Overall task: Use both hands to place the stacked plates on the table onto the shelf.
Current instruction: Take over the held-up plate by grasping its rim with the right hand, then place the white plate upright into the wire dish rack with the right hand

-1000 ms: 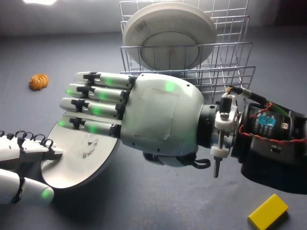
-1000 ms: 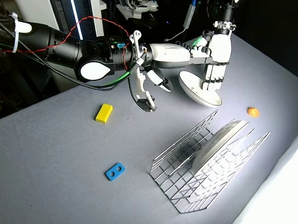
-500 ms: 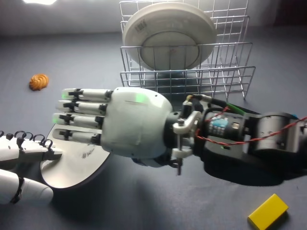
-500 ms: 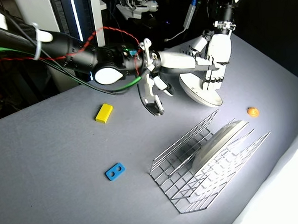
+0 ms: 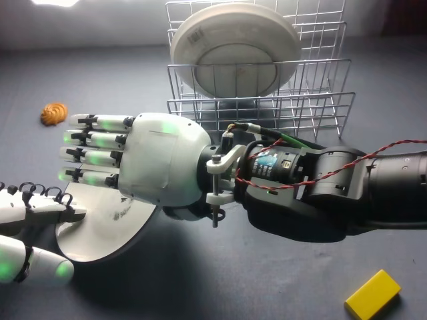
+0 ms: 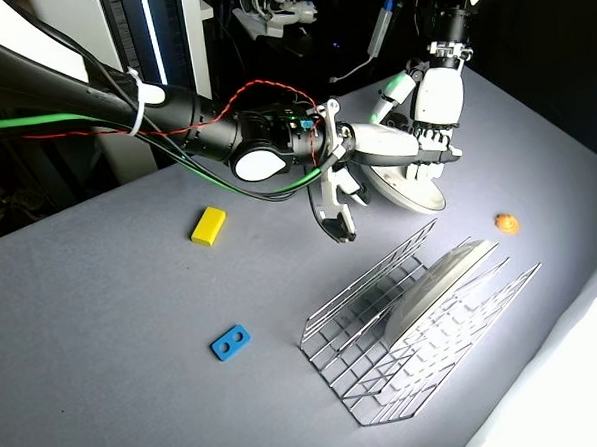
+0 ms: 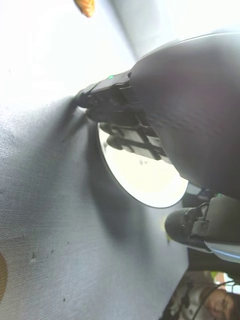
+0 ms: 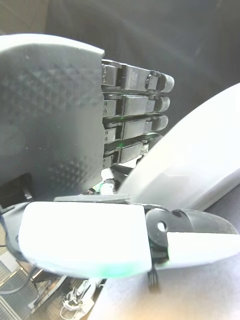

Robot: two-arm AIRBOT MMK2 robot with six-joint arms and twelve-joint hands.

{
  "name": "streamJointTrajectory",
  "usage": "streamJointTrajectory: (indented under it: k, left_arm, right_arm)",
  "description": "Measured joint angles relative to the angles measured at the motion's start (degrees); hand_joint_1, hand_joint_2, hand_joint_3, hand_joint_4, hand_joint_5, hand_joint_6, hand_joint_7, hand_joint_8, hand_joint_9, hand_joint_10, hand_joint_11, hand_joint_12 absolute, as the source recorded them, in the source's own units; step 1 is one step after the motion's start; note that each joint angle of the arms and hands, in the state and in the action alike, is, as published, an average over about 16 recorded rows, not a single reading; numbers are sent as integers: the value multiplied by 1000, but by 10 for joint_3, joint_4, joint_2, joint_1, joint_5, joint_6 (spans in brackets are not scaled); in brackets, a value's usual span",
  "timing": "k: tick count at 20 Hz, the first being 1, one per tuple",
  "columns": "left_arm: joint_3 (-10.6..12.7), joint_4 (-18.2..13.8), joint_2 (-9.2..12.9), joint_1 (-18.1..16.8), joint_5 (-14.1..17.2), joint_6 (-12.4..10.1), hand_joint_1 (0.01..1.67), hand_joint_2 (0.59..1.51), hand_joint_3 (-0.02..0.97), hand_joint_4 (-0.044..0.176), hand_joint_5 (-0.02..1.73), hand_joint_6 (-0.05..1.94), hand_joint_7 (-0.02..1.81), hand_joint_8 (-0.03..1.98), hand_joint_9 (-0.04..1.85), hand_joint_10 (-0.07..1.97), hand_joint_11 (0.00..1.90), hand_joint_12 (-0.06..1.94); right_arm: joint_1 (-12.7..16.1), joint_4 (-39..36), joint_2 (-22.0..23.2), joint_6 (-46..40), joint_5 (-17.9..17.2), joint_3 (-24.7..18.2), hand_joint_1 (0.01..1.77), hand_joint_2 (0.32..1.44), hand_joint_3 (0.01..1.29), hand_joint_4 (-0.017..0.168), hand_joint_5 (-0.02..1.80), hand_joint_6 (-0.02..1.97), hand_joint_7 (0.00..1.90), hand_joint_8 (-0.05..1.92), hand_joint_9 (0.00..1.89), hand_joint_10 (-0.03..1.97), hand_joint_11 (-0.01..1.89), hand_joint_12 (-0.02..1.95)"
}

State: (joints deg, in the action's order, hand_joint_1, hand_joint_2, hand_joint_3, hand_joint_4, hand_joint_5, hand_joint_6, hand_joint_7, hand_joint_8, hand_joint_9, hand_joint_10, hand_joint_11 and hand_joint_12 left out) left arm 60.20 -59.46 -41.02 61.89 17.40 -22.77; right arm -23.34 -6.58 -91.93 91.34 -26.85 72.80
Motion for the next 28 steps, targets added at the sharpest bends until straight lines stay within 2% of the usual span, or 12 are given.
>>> streamJointTrajectory:
  k: [4, 9, 16, 20, 25, 28]
  left_arm:
    - [2, 2, 0, 1, 1, 0, 23, 1144, 20, -5, 15, 20, -15, -24, 19, -70, 16, 7]
    - [4, 5, 0, 3, 3, 0, 22, 1138, 20, -6, 15, 21, -15, -24, 20, -70, 14, 9]
    - [10, 8, -1, 2, 5, 0, 22, 1132, 20, -6, 23, 14, -15, -24, 20, -70, 12, 8]
    - [15, 5, -1, -10, 8, 2, 22, 1129, 20, -5, 29, 13, -10, -17, 19, -70, 12, 8]
    - [26, 1, 4, -43, 10, 3, 21, 1128, 20, -5, 32, 13, 1, -7, 17, -70, 13, 9]
    - [35, -5, 9, -70, 12, 5, 19, 1128, 20, -4, 30, 16, 8, 0, 16, -70, 13, 10]
  right_arm:
    - [2, -5, -16, -2, 3, 20, 1122, 912, 12, 3, 158, 29, 100, 10, 71, 5, 22, 320]
    - [5, -12, -27, -2, 5, 32, 1109, 948, 12, 3, 358, 43, 311, 29, 260, 37, 80, 714]
    - [4, -28, -26, -4, -5, 31, 1133, 999, 12, -5, 643, 381, 707, 523, 706, 296, 418, 1099]
    - [1, -33, -23, -5, -11, 27, 1137, 1021, 12, -9, 745, 646, 877, 798, 899, 423, 605, 1172]
    - [-2, -38, -18, -5, -18, 22, 1159, 1026, 13, -13, 750, 989, 961, 1113, 1019, 548, 776, 1144]
    - [-4, -38, -15, -5, -19, 19, 1159, 1025, 13, -13, 733, 1082, 961, 1105, 1007, 562, 774, 1164]
